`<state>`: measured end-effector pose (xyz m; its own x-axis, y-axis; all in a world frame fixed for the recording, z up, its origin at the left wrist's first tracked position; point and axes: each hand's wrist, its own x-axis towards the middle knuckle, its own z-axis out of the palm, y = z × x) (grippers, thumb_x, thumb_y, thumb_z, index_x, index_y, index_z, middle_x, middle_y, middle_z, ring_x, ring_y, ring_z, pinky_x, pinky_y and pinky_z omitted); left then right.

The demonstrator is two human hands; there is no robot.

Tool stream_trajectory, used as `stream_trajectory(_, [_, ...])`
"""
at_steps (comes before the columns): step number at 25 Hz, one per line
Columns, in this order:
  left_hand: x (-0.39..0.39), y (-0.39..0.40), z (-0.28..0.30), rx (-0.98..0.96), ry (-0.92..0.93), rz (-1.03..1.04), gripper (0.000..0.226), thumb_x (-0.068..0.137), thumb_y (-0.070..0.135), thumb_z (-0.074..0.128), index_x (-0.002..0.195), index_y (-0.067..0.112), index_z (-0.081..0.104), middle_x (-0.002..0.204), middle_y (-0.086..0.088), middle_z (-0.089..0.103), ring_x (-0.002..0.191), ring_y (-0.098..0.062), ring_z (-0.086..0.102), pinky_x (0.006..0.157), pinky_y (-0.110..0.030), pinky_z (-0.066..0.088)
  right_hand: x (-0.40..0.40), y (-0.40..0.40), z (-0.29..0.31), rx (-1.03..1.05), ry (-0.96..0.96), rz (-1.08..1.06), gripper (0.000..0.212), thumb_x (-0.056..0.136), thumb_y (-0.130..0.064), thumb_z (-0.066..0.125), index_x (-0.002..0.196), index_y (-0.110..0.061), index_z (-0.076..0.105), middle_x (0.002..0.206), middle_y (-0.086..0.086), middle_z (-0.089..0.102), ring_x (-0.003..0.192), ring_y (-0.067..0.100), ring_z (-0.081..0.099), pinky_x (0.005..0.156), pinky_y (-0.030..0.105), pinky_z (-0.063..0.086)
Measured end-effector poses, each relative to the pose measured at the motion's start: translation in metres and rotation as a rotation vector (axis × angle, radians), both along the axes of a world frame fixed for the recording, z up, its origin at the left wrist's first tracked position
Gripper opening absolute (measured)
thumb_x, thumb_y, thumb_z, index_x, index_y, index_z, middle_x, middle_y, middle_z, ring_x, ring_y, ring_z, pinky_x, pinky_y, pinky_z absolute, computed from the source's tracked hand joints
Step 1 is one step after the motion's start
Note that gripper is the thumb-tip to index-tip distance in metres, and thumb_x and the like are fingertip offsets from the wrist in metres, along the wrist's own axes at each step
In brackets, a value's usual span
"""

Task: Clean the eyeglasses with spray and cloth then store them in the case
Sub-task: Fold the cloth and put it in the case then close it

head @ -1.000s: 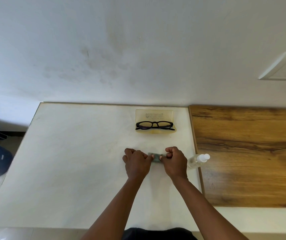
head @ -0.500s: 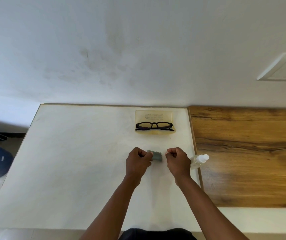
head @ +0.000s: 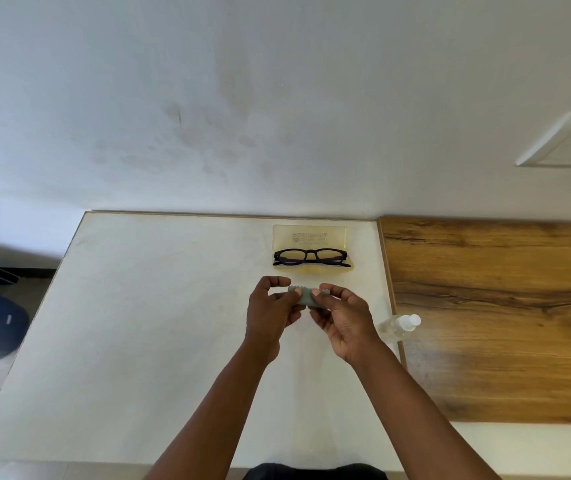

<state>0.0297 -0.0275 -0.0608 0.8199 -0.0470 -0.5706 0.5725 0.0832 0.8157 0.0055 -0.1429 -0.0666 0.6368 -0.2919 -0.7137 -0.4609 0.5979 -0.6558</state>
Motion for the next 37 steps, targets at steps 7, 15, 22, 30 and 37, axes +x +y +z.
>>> stream_trajectory(7, [0.042, -0.012, 0.014, 0.296, -0.237, -0.081, 0.008, 0.086, 0.014, 0.059, 0.086, 0.021, 0.063, 0.082, -0.002, 0.067, 0.079, -0.021, 0.063, 0.074, -0.033, 0.053, 0.043, -0.014, 0.018, -0.389, -0.124, 0.130, 0.009, 0.082, -0.001, 0.065, 0.091, -0.003, 0.064, 0.098, 0.015, 0.064, 0.094, 0.028, 0.063, 0.075, 0.032, 0.057])
stream_trajectory(15, [0.085, -0.028, 0.011, 0.573, -0.327, -0.184, 0.012, 0.085, 0.014, 0.060, 0.096, 0.009, 0.062, 0.089, -0.008, 0.064, 0.064, -0.012, 0.054, 0.051, -0.019, 0.041, 0.084, -0.029, 0.018, -0.760, -0.053, 0.290, 0.004, 0.081, -0.005, 0.067, 0.085, -0.006, 0.066, 0.088, 0.009, 0.064, 0.090, 0.030, 0.065, 0.079, 0.043, 0.058])
stream_trajectory(22, [0.086, -0.036, -0.001, 0.632, -0.319, -0.186, 0.015, 0.080, 0.009, 0.065, 0.093, 0.005, 0.058, 0.095, -0.014, 0.063, 0.085, -0.027, 0.059, 0.072, -0.032, 0.051, 0.084, -0.034, 0.006, -0.893, -0.041, 0.354, 0.006, 0.081, -0.006, 0.067, 0.086, -0.003, 0.068, 0.093, 0.012, 0.068, 0.090, 0.030, 0.065, 0.081, 0.044, 0.056])
stream_trajectory(30, [0.079, -0.035, -0.008, 0.678, -0.297, -0.206, 0.008, 0.080, 0.007, 0.065, 0.087, 0.006, 0.060, 0.093, -0.013, 0.063, 0.086, -0.026, 0.060, 0.067, -0.028, 0.048, 0.077, -0.032, -0.003, -1.040, -0.041, 0.452, 0.009, 0.082, -0.008, 0.065, 0.089, -0.002, 0.069, 0.096, 0.014, 0.070, 0.092, 0.026, 0.063, 0.076, 0.027, 0.049])
stream_trajectory(37, [0.071, -0.032, -0.012, 0.628, -0.302, -0.200, 0.007, 0.080, 0.007, 0.064, 0.088, 0.006, 0.064, 0.096, -0.015, 0.067, 0.080, -0.022, 0.058, 0.057, -0.021, 0.045, 0.071, -0.033, -0.008, -1.069, -0.036, 0.477, 0.015, 0.082, -0.007, 0.064, 0.096, -0.003, 0.067, 0.101, 0.012, 0.069, 0.096, 0.026, 0.062, 0.078, 0.026, 0.048])
